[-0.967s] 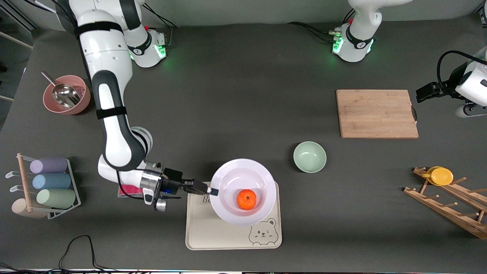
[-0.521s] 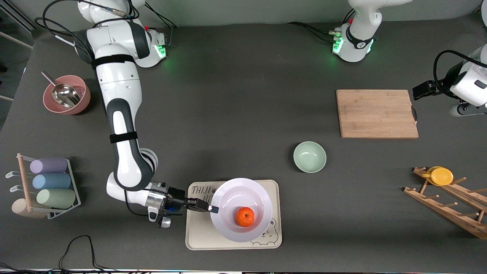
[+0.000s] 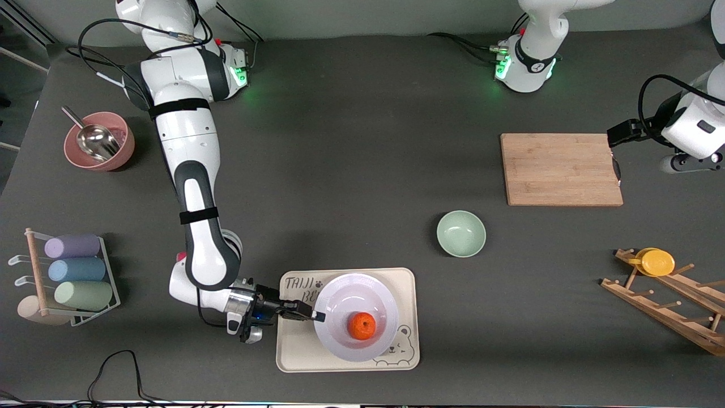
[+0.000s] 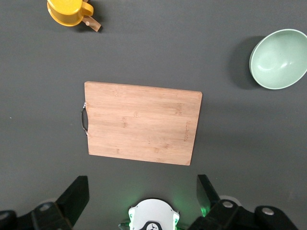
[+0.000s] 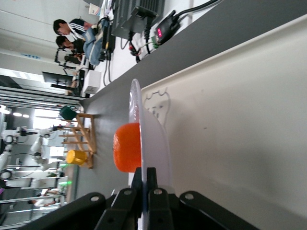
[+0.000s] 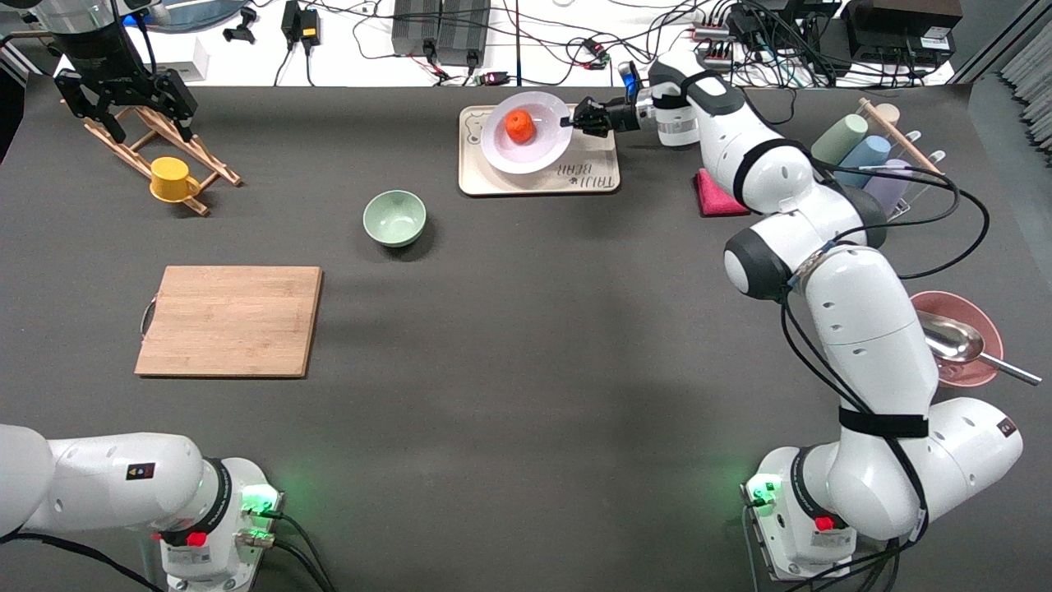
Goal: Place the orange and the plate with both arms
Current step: 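Open the right gripper to release the plate rim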
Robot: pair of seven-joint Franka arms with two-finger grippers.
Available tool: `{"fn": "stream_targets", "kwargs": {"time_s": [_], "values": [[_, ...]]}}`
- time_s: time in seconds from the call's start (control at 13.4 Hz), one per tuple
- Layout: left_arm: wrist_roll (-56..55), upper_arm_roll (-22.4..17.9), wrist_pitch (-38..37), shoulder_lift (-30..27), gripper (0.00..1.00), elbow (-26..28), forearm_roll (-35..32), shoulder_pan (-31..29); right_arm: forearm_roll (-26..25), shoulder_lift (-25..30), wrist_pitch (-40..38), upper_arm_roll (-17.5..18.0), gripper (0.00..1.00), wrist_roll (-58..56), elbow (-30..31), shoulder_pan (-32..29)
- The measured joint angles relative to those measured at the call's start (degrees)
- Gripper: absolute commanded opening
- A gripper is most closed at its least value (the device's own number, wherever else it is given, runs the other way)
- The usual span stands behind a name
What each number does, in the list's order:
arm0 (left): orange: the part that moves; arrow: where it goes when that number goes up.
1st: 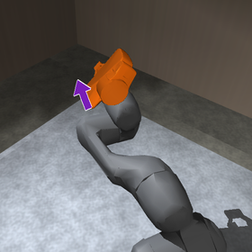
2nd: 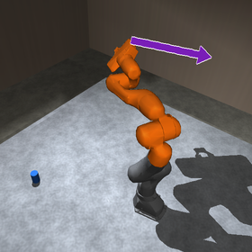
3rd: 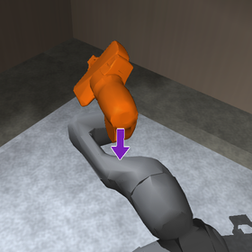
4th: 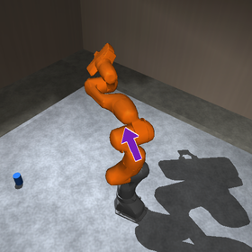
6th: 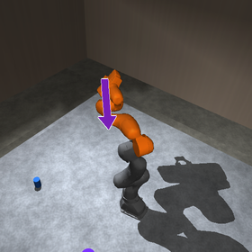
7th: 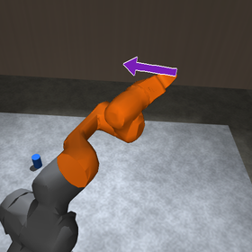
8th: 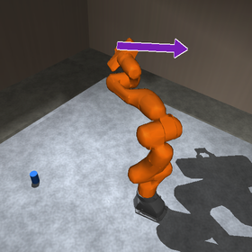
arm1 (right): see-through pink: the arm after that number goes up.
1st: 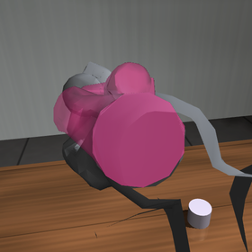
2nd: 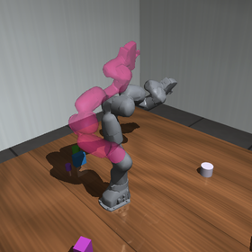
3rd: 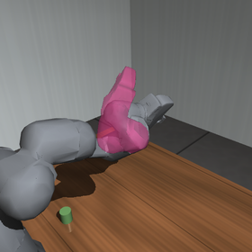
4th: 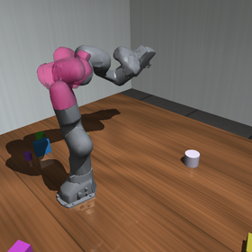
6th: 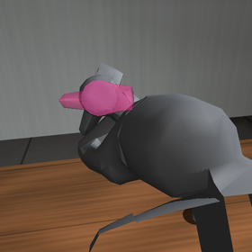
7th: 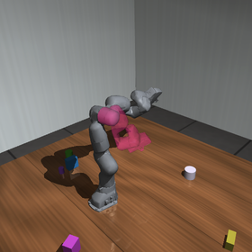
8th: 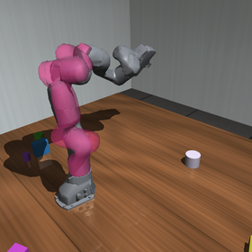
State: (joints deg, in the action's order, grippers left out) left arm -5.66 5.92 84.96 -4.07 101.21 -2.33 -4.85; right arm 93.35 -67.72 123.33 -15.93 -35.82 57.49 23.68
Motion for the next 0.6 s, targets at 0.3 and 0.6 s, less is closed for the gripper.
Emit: {"fn": "stream_targets", "kwargs": {"time_s": [0.3, 0.6], "values": [[0.0, 0.2, 0.0, 0.0, 1.0, -0.1, 1.1, 0.2, -0.8, -0.4, 0.8, 0.0, 0.76, -0.8, -0.2, 0.0], [0.0, 0.2, -0.1, 0.3, 1.0, 0.0, 1.1, 0.2, -6.5, -0.5, 1.2, 0.0, 1.0, -1.4, -0.6, 0.0]]}}
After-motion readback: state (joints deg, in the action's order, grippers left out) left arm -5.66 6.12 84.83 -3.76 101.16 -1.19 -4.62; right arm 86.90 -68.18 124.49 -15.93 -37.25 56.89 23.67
